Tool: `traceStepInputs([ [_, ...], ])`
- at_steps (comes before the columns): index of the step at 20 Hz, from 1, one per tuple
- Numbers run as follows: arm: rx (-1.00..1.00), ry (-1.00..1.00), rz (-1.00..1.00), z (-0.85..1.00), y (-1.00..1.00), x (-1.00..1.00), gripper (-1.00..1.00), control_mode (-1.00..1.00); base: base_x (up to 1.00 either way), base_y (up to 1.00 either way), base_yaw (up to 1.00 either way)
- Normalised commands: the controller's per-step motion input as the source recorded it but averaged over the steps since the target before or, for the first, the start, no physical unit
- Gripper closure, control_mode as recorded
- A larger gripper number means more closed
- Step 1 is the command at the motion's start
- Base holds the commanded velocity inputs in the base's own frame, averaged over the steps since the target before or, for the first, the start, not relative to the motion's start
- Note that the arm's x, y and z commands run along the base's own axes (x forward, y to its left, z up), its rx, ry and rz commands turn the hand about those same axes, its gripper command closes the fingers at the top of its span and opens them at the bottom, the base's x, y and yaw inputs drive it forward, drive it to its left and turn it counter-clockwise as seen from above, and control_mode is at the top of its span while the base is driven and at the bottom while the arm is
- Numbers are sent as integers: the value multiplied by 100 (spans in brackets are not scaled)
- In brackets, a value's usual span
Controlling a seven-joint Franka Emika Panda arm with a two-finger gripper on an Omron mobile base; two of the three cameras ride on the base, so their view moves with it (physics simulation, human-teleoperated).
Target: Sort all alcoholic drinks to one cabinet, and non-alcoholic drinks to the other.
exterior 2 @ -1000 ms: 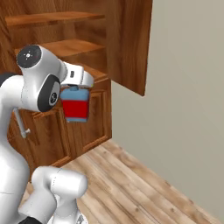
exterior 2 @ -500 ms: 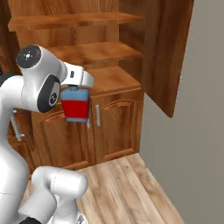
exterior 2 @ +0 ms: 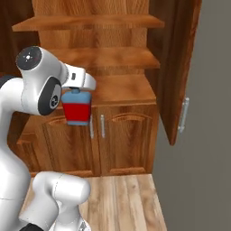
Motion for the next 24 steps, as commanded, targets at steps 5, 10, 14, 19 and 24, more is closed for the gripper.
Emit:
traceStepInputs([
  [5,0,0,0,0,0,0,100,100,60,-24,30],
  [10,0,0,0,0,0,0,100,100,72,-5,24],
  [14,0,0,0,0,0,0,100,100,70,-6,13],
  [19,0,0,0,0,0,0,100,100,64,-22,8],
  [24,0,0,0,0,0,0,100,100,55,-26,7],
])
